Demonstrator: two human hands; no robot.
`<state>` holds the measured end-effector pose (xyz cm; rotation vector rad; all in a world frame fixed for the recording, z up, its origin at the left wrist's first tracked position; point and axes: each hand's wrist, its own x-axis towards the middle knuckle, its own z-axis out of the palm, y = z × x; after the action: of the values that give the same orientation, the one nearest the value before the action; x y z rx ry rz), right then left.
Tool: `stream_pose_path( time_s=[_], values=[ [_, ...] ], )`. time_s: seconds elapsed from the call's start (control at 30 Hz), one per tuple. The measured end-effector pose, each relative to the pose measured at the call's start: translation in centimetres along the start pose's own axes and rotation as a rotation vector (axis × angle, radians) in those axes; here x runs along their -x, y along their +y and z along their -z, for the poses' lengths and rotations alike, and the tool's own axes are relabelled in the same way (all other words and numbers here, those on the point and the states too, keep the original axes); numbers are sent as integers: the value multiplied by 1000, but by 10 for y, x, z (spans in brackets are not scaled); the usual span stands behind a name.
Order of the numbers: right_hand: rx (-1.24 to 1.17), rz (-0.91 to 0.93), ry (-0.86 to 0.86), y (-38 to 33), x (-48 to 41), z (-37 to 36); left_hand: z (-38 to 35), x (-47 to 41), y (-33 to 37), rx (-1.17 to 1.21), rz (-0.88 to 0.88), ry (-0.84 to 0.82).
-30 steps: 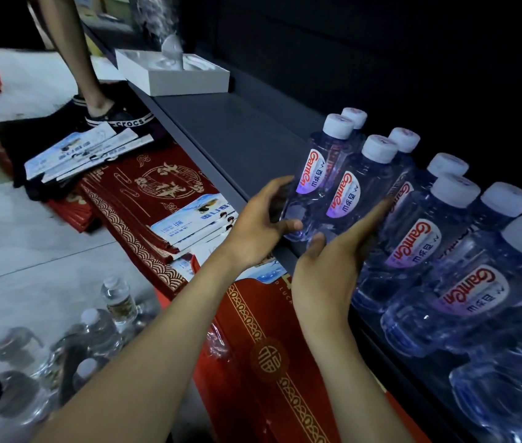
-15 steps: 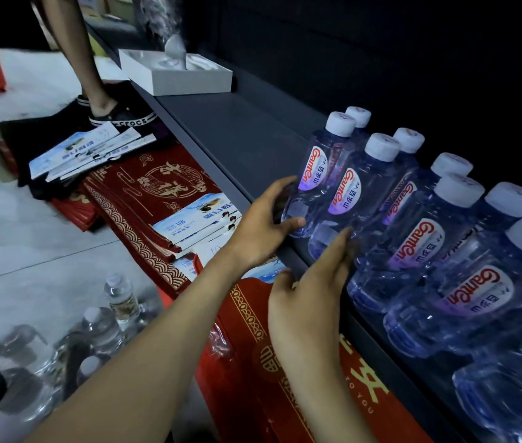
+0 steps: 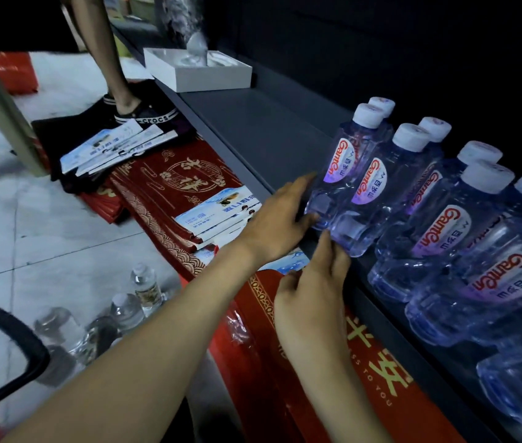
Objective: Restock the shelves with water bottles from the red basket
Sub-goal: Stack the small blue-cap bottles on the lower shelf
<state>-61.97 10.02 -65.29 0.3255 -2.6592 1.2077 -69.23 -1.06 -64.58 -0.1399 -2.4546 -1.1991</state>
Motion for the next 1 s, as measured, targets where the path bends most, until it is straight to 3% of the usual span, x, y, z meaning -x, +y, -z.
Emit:
stream_pose_path(
  time_s=[0.2, 0.47, 0.57, 0.77, 1.0],
  values=[
    [194, 143, -218, -31, 4, -9, 61, 53, -2, -768, 124, 83],
    [194, 371, -433, -102, 52, -60, 191, 179, 19, -1138, 348, 121],
    [148, 518, -515, -128, 80, -75, 248, 255, 24, -1239, 530, 121],
    [-13, 775, -750, -163, 124, -112, 304, 408, 7, -1211, 1003, 64],
    [-139, 863, -922, -195, 177, -179, 303, 520, -54, -856, 1422, 35]
  ],
)
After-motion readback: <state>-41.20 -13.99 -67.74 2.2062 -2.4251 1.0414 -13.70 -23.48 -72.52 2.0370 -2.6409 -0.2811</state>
